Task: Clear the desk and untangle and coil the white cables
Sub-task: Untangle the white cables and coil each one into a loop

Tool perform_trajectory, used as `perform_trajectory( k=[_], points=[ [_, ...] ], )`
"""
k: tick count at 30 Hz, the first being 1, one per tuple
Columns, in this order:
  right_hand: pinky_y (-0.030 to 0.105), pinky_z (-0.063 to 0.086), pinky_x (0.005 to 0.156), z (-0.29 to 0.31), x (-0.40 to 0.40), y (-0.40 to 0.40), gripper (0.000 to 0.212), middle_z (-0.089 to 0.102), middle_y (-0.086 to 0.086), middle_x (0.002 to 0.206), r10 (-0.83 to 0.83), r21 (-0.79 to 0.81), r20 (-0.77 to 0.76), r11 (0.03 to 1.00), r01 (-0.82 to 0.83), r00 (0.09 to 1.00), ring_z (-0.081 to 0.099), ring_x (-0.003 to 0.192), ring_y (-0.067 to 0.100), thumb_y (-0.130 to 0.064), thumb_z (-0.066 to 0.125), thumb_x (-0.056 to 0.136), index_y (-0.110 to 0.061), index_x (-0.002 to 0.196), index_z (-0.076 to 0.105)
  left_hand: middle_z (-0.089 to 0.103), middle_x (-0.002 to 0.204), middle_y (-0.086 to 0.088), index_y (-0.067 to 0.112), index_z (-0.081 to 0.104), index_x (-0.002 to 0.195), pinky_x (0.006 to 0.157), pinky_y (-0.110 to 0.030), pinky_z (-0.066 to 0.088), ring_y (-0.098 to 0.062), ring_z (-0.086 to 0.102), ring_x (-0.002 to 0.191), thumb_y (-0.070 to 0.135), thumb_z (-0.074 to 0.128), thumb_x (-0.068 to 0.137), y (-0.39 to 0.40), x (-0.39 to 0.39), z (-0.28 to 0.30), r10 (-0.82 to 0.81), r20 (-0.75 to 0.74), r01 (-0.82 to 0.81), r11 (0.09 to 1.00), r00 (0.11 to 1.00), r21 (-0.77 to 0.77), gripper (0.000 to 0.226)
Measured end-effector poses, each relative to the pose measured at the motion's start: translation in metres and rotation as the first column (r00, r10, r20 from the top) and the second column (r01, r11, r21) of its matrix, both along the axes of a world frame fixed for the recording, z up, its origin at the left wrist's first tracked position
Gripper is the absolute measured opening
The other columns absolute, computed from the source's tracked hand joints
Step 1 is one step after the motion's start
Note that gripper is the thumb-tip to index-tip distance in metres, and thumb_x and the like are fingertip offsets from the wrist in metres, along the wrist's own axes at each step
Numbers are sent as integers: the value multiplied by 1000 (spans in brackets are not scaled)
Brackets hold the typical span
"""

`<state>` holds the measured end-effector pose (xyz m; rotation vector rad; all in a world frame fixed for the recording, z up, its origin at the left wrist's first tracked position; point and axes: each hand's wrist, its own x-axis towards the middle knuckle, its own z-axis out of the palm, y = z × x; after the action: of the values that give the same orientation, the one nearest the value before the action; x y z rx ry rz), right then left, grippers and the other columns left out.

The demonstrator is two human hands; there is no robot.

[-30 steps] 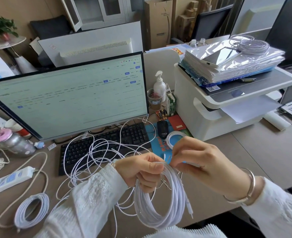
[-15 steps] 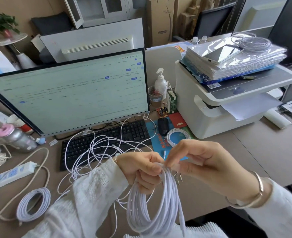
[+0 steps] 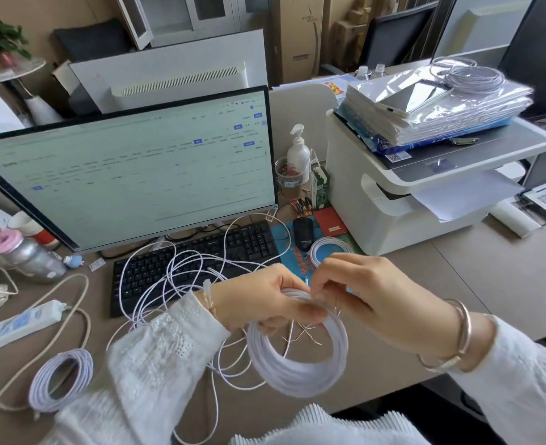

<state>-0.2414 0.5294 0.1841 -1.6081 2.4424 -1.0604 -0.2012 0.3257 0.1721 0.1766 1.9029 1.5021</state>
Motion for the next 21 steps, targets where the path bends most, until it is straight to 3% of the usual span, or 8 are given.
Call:
perform_trajectory(
  k=[3, 5, 7, 9, 12, 14, 18, 21],
  points=[
    [15, 38, 61, -14, -6, -3, 9, 58, -7, 78, -129, 54, -14, 990, 130, 992, 45, 65, 6, -13, 53, 90, -13, 84, 60, 61, 62, 2, 14, 71, 78, 61, -31, 45, -14, 54, 58, 39, 70, 83, 14, 0, -1, 65, -367, -211, 903, 928, -373, 26],
    [17, 36, 59, -24, -9, -8, 10, 59, -5, 74, -249, 61, 44, 967, 246, 967, 44, 61, 7, -6, 54, 88, -11, 82, 60, 65, 69, -2, 14, 67, 79, 61, -31, 45, -23, 59, 68, 51, 58, 83, 27, 3, -3, -46, -539, -357, 701, 841, -617, 38],
    [18, 38, 57, -32, -9, -16, 12, 59, -8, 66, -421, 76, 189, 907, 414, 887, 49, 56, 4, -4, 54, 90, -12, 81, 59, 65, 75, -6, 17, 62, 81, 57, -31, 33, -30, 59, 72, 49, 54, 89, 36, 7, -9, -83, -683, -542, 541, 726, -643, 34],
    [23, 45, 59, -39, -6, -27, 16, 57, -8, 58, -530, 57, 372, 832, 551, 762, 51, 50, 5, -5, 53, 91, -14, 78, 56, 62, 60, -7, 17, 59, 71, 50, -27, 24, -32, 60, 57, 38, 62, 86, 42, 5, -14, -176, -725, -575, 497, 666, -650, 26],
    [29, 45, 52, -44, -5, -35, 20, 56, -1, 54, -379, -114, 691, 783, 611, 615, 48, 45, 12, 0, 53, 93, -11, 77, 55, 57, 49, -7, 16, 59, 64, 45, -25, 23, -32, 55, 45, 33, 66, 80, 38, -4, -22, -101, -824, -680, 513, 557, -523, 25],
    [28, 43, 50, -43, -9, -30, 11, 58, 1, 54, -237, -217, 780, 766, 605, 580, 47, 46, 18, -1, 56, 93, -6, 84, 58, 60, 58, -8, 12, 64, 72, 48, -31, 33, -33, 54, 56, 36, 62, 89, 34, -5, -22, 123, -791, -676, 607, 600, -418, 30],
    [25, 49, 58, -41, -13, -17, 10, 63, -2, 64, -226, -383, 643, 733, 562, 732, 55, 55, 14, -3, 66, 87, -13, 85, 65, 47, 49, 8, 15, 61, 63, 45, -17, 28, -8, 39, 44, 39, 69, 86, 24, -5, -17, 235, -720, -616, 717, 653, -325, 35],
    [26, 52, 74, -44, -13, -11, 15, 68, -8, 86, -238, -384, 437, 823, 419, 868, 65, 79, 14, -8, 71, 83, -22, 88, 75, 55, 52, 7, 13, 68, 70, 47, -16, 33, -6, 44, 46, 39, 71, 84, 24, -3, -13, 281, -642, -559, 780, 714, -281, 30]
  ],
)
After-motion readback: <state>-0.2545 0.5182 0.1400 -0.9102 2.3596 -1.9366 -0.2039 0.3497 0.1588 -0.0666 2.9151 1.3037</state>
